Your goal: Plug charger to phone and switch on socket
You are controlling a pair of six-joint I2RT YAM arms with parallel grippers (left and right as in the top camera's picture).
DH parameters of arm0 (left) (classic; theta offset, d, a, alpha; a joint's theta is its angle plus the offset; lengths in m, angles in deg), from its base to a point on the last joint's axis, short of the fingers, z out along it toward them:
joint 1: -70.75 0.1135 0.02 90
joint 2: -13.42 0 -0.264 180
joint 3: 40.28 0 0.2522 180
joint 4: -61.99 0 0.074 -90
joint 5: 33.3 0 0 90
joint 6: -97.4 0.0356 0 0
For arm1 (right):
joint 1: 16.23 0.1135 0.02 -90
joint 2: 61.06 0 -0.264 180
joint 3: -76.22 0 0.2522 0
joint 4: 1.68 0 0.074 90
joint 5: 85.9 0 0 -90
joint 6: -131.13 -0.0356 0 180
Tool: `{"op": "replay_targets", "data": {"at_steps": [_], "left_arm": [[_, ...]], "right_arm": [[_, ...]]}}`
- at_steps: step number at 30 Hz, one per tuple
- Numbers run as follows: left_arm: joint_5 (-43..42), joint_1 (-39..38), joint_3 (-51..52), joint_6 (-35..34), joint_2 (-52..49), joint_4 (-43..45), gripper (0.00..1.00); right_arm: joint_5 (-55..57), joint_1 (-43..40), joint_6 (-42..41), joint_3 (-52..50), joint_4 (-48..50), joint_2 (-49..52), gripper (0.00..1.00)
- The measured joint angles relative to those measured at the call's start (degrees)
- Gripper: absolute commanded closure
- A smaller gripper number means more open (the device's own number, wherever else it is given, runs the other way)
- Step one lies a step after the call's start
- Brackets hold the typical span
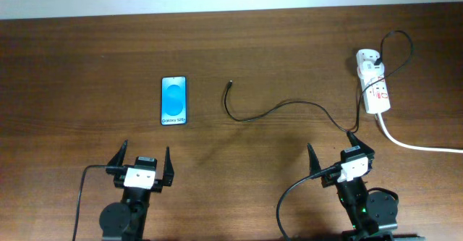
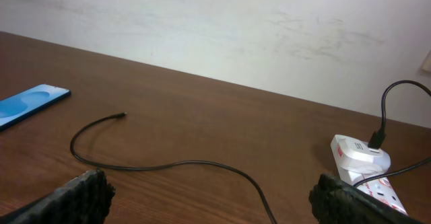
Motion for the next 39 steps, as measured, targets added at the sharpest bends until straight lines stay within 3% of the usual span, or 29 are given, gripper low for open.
{"op": "replay_targets", "data": {"at_steps": [18, 26, 34, 39], "left_arm": [[0.44, 0.00, 0.00, 0.00, 0.00, 0.33, 0.01], [0.85, 0.00, -0.24, -0.02, -0.04, 4.68, 0.01], [-0.46, 0.00, -13.94, -3.13, -10.21, 3.76, 0.01], [-4.72, 0.00, -30.88, -5.62, -25.66, -5.07, 0.01]], "right_arm": [[0.00, 0.00, 0.00, 0.00, 0.00, 0.00, 0.02], [0.00, 0.00, 0.04, 0.00, 0.00, 0.02, 0.02], [0.00, 0.00, 0.02, 0.00, 0.00, 0.00, 0.02], [0.00, 0.00, 0.00, 0.00, 0.00, -0.02, 0.02]]}}
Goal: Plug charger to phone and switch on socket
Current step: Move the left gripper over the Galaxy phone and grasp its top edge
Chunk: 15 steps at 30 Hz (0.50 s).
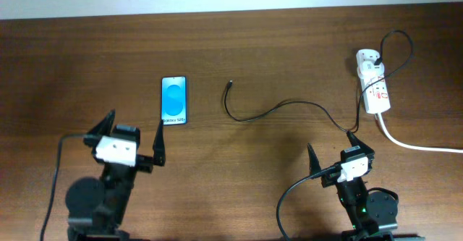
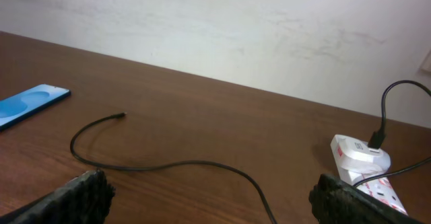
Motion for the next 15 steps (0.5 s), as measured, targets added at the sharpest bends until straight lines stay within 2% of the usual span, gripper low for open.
{"op": "replay_targets", "data": {"at_steps": [2, 7, 12, 15], "left_arm": [[-1.14, 0.00, -5.09, -0.31, -4.66, -3.52, 0.01], [-3.61, 0.00, -22.73, -0.79, -23.39, -14.99, 0.01], [-7.72, 0.00, -46.62, -0.92, -48.02, -32.98, 0.01], [-14.97, 0.04, -50.56, -0.92, -56.76, -36.92, 0.01]], "right_arm": [[0.02, 0.00, 0.04, 0.00, 0.00, 0.02, 0.02], [0.02, 0.00, 0.02, 0.00, -0.02, 0.02, 0.02], [0.00, 0.00, 0.02, 0.00, 0.00, -0.02, 0.02], [0.00, 0.00, 0.00, 0.00, 0.00, -0.02, 0.02]]}}
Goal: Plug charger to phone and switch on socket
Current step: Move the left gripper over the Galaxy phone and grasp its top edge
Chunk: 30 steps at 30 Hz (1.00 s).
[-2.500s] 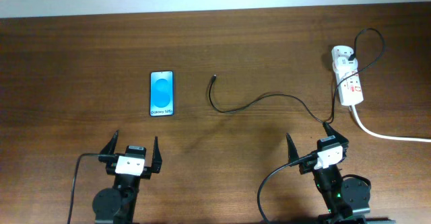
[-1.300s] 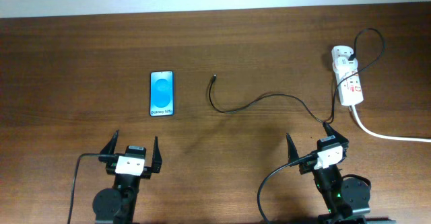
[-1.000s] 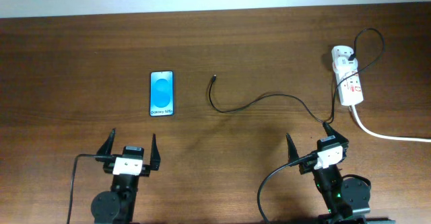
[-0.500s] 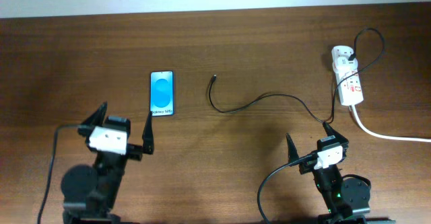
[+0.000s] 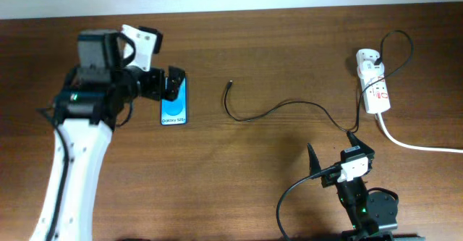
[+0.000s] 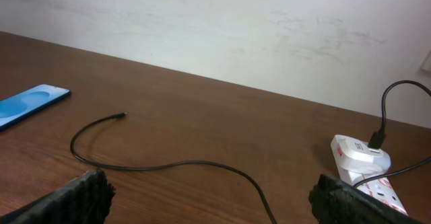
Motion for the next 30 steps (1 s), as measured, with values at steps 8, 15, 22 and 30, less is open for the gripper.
{"op": "replay_targets", "data": {"at_steps": [8, 15, 22, 30], "left_arm": [[3.69, 0.00, -1.01, -9.31, -15.32, -2.45, 0.00], [18.12, -3.61, -23.85, -15.80, -29.27, -18.51, 0.01], [20.33, -3.78, -24.17, -19.32, -39.58, -18.43, 0.01], [20.35, -3.76, -24.17, -19.21, -44.54, -16.06, 0.01]], "right_arm": [[0.00, 0.00, 0.00, 0.00, 0.00, 0.00, 0.02], [0.00, 0.00, 0.00, 0.00, 0.00, 0.00, 0.02], [0.02, 0.00, 0.04, 0.00, 0.00, 0.00, 0.02], [0.00, 0.00, 0.04, 0.00, 0.00, 0.00, 0.02]]}}
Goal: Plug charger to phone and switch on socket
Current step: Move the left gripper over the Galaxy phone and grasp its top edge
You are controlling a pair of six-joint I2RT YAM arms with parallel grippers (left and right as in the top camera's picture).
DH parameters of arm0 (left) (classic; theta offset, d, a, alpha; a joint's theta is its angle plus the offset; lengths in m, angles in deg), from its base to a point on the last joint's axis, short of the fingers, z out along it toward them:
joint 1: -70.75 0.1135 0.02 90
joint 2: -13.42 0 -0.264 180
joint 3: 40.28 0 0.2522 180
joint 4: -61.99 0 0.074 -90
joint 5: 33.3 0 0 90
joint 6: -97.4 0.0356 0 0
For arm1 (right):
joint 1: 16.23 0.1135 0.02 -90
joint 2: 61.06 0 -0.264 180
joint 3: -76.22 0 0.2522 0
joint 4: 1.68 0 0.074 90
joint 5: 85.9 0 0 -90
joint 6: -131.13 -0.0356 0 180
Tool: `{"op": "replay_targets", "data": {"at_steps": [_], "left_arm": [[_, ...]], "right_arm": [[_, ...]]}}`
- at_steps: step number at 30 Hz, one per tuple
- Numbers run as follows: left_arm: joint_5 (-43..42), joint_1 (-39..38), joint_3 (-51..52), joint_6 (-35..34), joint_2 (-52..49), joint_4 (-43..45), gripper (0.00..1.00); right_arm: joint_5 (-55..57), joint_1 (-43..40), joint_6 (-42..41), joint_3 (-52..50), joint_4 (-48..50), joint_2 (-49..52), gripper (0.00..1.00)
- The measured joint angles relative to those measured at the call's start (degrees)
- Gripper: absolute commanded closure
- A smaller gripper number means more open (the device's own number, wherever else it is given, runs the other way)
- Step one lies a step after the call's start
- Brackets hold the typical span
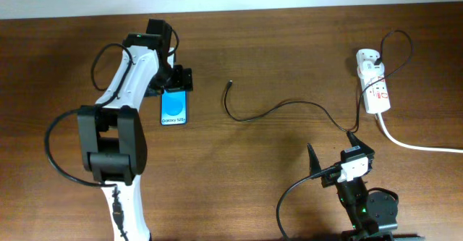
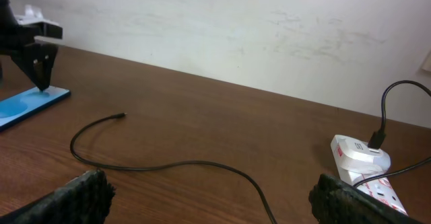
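Observation:
The blue-screened phone [image 1: 174,102] lies flat on the wooden table [image 1: 289,45], left of centre. My left gripper [image 1: 173,80] is over the phone's far end, open, its fingers [image 2: 39,61] pointing down at the phone [image 2: 30,101]. The black charger cable [image 1: 275,109] lies loose, its free plug tip [image 1: 230,83] right of the phone. Its other end runs to the charger [image 2: 360,153] in the white power strip [image 1: 375,85]. My right gripper [image 2: 215,210] rests open and empty at the front [image 1: 333,147], above the cable [image 2: 168,165].
A white mains cord [image 1: 419,145] leaves the power strip toward the right edge. The pale wall [image 2: 222,29] stands behind the table's far edge. The left arm's long white link [image 1: 119,89] stretches over the table's left part.
The left gripper has shifted from the phone's far left corner to right over its far end, with the arm now reaching straight out. It now shows in the right wrist view. Phone and cable have not moved.
Both arms first rested at the table's front with grippers open. Then the left arm had swung a little left and forward. Then its gripper was at the phone's far left side, and now it is over the phone's far end. The right arm stayed still.

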Motion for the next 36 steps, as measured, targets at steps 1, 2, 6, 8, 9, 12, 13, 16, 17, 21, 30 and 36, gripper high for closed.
{"op": "replay_targets", "data": {"at_steps": [1, 2, 6, 8, 9, 12, 13, 16, 17, 21, 30, 36], "left_arm": [[0.00, 0.00, 0.00, 0.22, -0.83, 0.28, 0.01], [0.00, 0.00, 0.00, 0.44, -1.38, 0.44, 0.01], [0.00, 0.00, 0.00, 2.14, -4.00, 1.33, 0.01], [0.00, 0.00, 0.00, 2.54, -4.24, 1.33, 0.01], [0.00, 0.00, 0.00, 3.02, -4.39, 1.36, 0.01], [-0.07, -0.02, 0.00, 4.50, -5.09, 1.55, 0.01], [-0.11, 0.00, 0.00, 4.74, -5.09, 1.68, 0.01], [-0.26, -0.02, 0.00, 5.14, -5.11, 1.99, 0.01], [-0.26, -0.02, 0.00, 5.14, -5.11, 2.01, 0.01], [-0.26, -0.02, 0.00, 5.09, -5.11, 1.92, 0.01], [0.28, -0.37, 0.72, 5.07, -5.09, 2.62, 0.04], [0.85, -0.39, 0.90, 4.90, -5.09, 2.84, 0.05]], "right_arm": [[0.00, 0.00, -0.02, 0.00, 0.00, 0.00, 0.01], [0.02, 0.00, -0.04, 0.00, 0.00, 0.00, 0.02], [0.00, 0.00, -0.04, 0.00, 0.00, 0.00, 0.01], [0.00, 0.00, -0.04, 0.00, 0.00, 0.00, 0.02], [0.00, 0.00, -0.07, 0.00, 0.00, 0.00, 0.02], [0.00, 0.00, -0.02, 0.00, 0.00, 0.00, 0.02], [0.02, 0.00, -0.02, 0.00, 0.00, 0.00, 0.01], [0.02, 0.00, -0.02, 0.00, 0.00, 0.00, 0.02], [0.02, 0.00, -0.04, 0.00, 0.00, 0.00, 0.02], [0.00, 0.00, -0.02, 0.00, 0.00, 0.00, 0.02], [0.02, 0.00, 0.00, 0.00, 0.00, 0.00, 0.02], [0.02, 0.00, -0.02, 0.00, 0.00, 0.00, 0.02]]}}
